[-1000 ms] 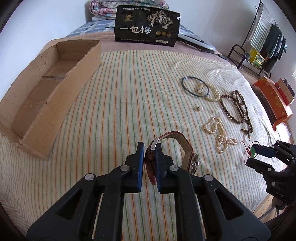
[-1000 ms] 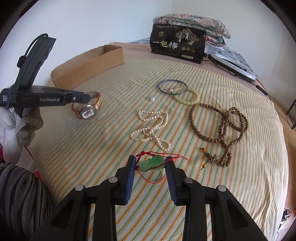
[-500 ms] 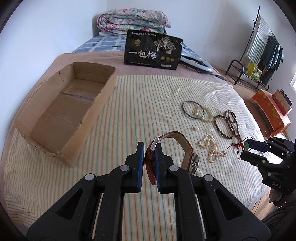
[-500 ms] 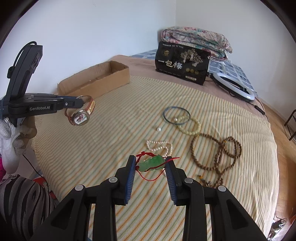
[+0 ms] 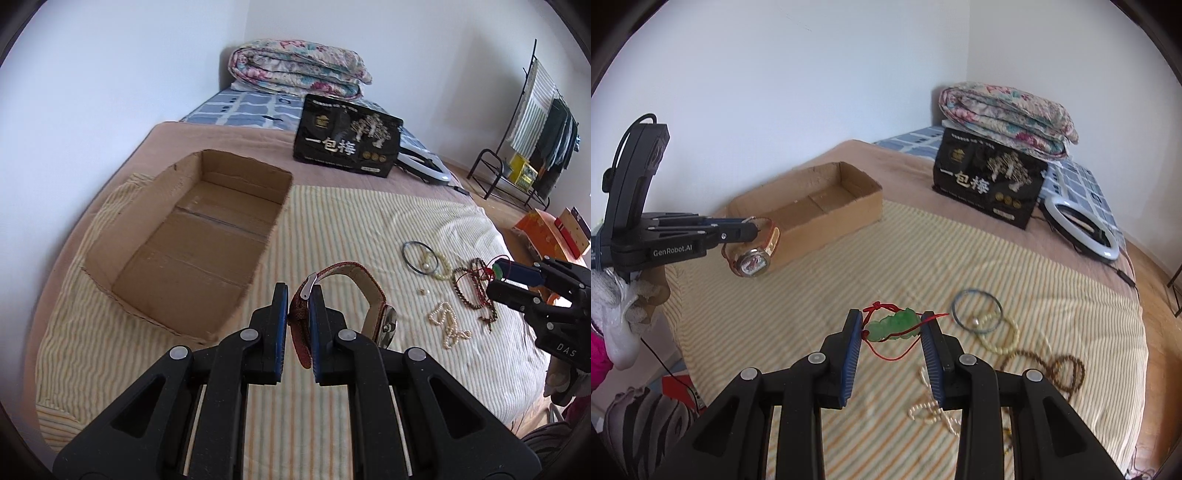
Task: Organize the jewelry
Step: 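Carry the watch and jade pendant into the cardboard box and open both grippers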
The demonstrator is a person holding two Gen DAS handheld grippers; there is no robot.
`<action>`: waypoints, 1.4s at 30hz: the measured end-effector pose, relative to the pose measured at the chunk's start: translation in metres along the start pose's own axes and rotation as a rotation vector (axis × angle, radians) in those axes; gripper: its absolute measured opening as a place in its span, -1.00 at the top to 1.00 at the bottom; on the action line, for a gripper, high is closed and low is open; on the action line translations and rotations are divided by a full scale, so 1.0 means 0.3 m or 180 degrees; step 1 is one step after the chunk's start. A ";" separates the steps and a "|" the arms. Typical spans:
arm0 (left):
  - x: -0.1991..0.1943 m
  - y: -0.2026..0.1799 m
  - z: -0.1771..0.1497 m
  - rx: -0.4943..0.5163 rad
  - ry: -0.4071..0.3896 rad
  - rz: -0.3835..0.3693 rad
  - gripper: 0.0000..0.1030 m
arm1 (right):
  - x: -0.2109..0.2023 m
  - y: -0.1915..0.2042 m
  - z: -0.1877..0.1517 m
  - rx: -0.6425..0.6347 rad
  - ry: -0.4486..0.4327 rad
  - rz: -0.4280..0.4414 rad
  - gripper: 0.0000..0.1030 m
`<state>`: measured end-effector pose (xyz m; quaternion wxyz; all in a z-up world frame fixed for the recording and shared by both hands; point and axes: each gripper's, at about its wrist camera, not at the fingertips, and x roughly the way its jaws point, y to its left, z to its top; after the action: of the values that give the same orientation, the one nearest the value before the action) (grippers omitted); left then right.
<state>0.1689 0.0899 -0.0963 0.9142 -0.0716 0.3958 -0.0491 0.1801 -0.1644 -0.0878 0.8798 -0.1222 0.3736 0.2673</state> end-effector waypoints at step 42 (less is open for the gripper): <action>0.153 0.445 0.073 -0.0459 0.0118 0.0417 0.70 | 0.643 0.277 0.461 -0.0118 0.0061 0.0503 0.32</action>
<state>0.2208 0.2168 -0.1369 0.9005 -0.1103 0.4189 0.0381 0.3267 0.0350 -0.1330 0.8499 -0.1111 0.3855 0.3417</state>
